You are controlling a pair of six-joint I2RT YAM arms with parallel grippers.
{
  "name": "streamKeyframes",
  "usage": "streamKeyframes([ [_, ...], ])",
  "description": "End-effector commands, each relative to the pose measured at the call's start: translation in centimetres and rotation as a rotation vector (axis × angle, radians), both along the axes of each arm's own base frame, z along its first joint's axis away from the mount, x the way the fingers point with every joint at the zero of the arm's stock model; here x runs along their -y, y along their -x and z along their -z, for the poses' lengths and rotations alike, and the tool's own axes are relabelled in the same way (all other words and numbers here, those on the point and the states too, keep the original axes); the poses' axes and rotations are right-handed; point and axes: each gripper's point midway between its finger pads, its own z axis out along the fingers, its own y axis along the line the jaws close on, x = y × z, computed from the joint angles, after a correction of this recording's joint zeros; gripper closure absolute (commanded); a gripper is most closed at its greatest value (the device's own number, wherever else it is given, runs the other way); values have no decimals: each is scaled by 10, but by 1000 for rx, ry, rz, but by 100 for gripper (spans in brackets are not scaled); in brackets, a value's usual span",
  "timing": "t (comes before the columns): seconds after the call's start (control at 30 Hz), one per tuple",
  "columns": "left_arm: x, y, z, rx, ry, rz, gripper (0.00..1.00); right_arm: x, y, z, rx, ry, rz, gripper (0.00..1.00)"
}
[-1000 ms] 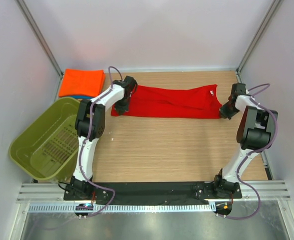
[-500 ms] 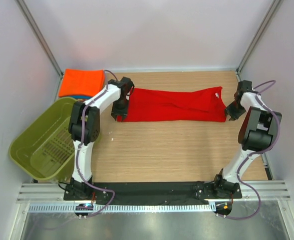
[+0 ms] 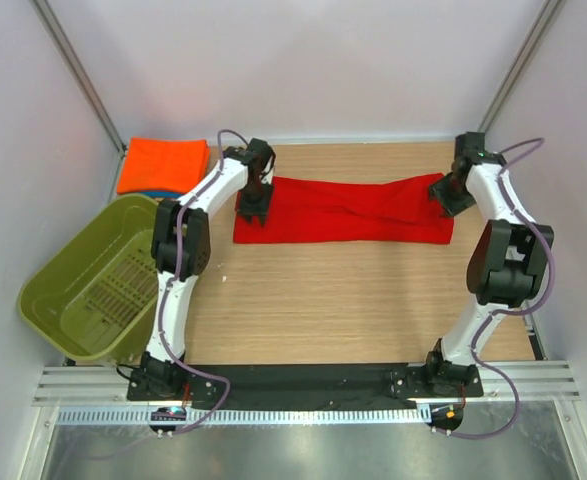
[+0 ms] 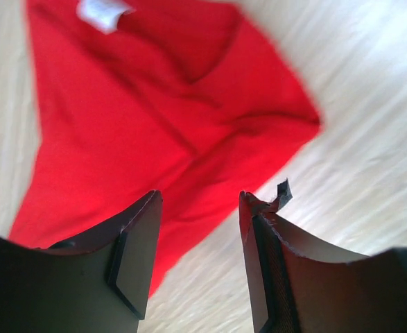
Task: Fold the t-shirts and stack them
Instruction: Fold the tshirt
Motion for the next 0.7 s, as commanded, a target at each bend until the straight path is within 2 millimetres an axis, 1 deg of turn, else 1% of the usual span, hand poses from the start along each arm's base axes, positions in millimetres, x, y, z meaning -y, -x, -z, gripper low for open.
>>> streamKeyframes([
  [0.0,-14,9,19,-49,-67,-5,61,-17,-16,-5,20,2,51,45],
  [0.03,-19,9,23,-47,-92,-18,60,-21,-14,-2,5,2,56,45],
  [0.07,-23,13,28,-58,-108,-28,59,-23,-8,9,-18,1,67,46],
  [0.13,-27,13,33,-52,-130,-46,58,-21,-3,22,-32,1,118,46],
  [0.17,-33,13,36,-48,-164,-59,58,-23,9,37,-71,6,125,46],
  [0.23,-39,16,38,-56,-194,-64,58,-23,13,50,-85,7,133,46],
  [0.27,-44,16,39,-54,-220,-67,58,-23,21,60,-113,8,132,46],
  [0.4,-52,21,48,-64,-261,-77,59,-14,33,85,-159,54,118,47],
  [0.43,-52,24,50,-75,-258,-75,58,-13,32,85,-152,54,121,47],
  [0.47,-51,25,52,-77,-255,-68,58,-9,39,92,-175,71,118,48],
  [0.53,-56,29,51,-80,-279,-84,58,0,41,97,-174,88,119,48],
  [0.6,-61,35,48,-92,-301,-107,58,9,47,100,-191,116,100,48],
  [0.67,-64,45,39,-84,-308,-131,57,22,47,99,-187,137,82,48],
])
